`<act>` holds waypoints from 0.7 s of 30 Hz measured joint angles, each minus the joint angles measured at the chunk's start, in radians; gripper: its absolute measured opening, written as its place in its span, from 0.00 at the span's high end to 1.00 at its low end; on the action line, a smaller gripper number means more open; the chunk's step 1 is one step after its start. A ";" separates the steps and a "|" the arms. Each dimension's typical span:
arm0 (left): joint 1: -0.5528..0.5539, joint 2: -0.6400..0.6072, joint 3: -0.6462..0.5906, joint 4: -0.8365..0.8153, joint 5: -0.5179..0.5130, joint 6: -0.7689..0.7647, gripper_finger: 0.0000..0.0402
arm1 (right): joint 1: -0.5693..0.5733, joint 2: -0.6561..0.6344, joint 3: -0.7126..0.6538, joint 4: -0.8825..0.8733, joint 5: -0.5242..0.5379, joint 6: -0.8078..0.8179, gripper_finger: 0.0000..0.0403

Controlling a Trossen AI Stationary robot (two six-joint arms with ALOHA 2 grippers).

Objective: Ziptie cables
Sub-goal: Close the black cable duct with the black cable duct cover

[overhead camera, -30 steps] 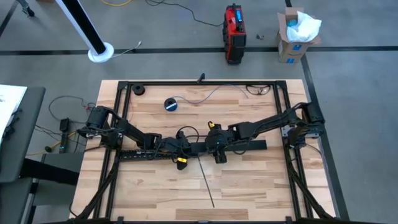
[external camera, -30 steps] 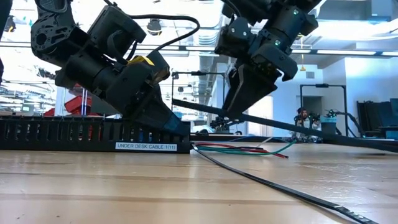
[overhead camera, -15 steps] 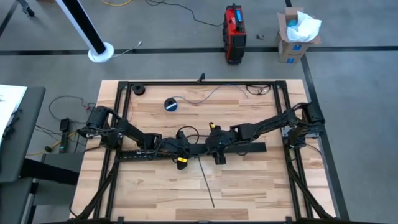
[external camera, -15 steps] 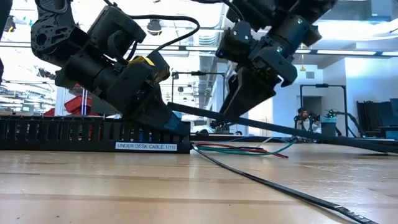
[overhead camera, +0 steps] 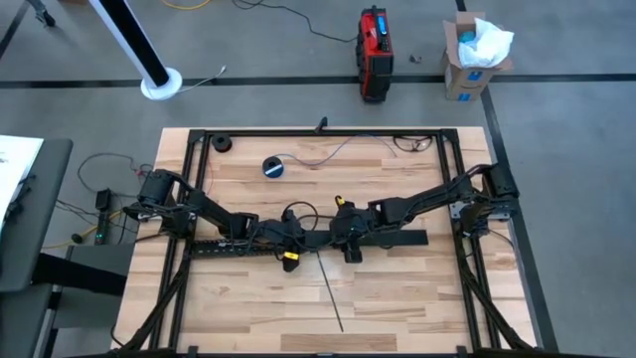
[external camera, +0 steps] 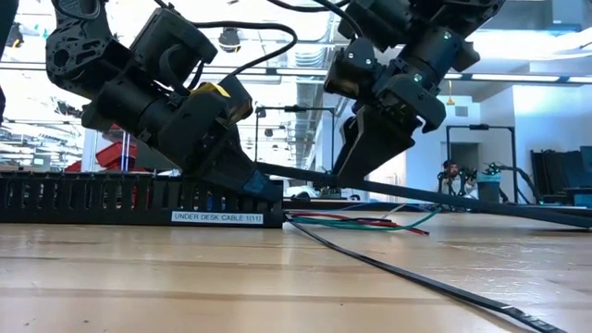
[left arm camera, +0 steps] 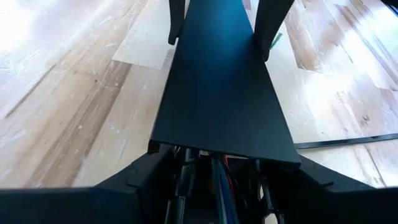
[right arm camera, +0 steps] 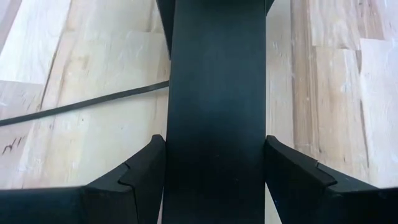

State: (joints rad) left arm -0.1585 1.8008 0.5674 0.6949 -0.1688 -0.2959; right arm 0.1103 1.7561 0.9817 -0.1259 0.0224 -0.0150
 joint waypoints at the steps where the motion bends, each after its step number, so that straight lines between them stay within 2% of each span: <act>1: 0.000 0.000 0.000 0.000 0.001 0.000 0.48 | 0.001 0.000 0.000 0.001 -0.001 -0.005 0.44; 12: -0.001 0.000 -0.002 0.009 0.007 -0.003 0.48 | 0.024 0.056 0.003 0.034 -0.030 0.020 0.44; 21: 0.009 0.000 -0.002 0.010 0.011 0.001 0.48 | 0.060 0.055 0.003 0.033 -0.012 0.023 0.44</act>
State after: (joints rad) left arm -0.1499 1.8011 0.5655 0.7048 -0.1576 -0.2949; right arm 0.1701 1.8107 0.9844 -0.0925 0.0101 0.0078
